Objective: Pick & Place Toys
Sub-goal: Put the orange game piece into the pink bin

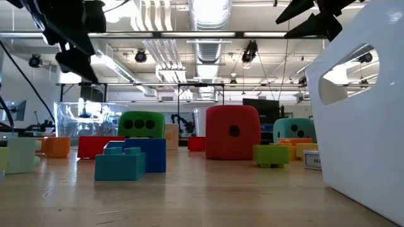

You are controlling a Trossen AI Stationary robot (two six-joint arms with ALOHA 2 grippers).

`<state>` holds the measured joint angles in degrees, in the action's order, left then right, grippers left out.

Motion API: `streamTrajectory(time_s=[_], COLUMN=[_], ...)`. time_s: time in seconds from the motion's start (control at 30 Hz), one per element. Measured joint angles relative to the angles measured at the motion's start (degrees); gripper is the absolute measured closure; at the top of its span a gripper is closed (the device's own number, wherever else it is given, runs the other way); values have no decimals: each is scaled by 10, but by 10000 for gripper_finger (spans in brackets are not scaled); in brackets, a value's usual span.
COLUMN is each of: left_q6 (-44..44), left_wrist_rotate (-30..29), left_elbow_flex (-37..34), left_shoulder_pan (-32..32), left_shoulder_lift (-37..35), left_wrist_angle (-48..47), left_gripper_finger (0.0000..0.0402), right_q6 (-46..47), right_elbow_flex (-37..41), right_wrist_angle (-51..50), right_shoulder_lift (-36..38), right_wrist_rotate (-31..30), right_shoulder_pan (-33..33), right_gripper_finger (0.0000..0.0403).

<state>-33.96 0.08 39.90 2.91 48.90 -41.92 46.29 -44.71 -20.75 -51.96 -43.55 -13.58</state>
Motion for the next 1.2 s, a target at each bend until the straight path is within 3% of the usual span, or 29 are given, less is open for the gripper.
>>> streamTrajectory(time_s=[0.33,0.63,0.9,1.2], left_q6=[-311,-519,-598,-680], left_wrist_rotate=[50,-9,-9,-56], left_elbow_flex=[0,-26,-70,-92], left_shoulder_pan=[0,0,6,22], left_shoulder_lift=[53,72,71,72], left_wrist_angle=[-131,-120,-103,-76], left_gripper_finger=[14,14,14,14], right_q6=[1,2,0,-18], right_elbow_flex=[0,0,0,0], right_wrist_angle=[0,2,2,2], right_shoulder_lift=[0,0,0,0], right_wrist_rotate=[0,0,0,0], right_shoulder_pan=[0,0,0,0], right_gripper_finger=[194,194,194,194])
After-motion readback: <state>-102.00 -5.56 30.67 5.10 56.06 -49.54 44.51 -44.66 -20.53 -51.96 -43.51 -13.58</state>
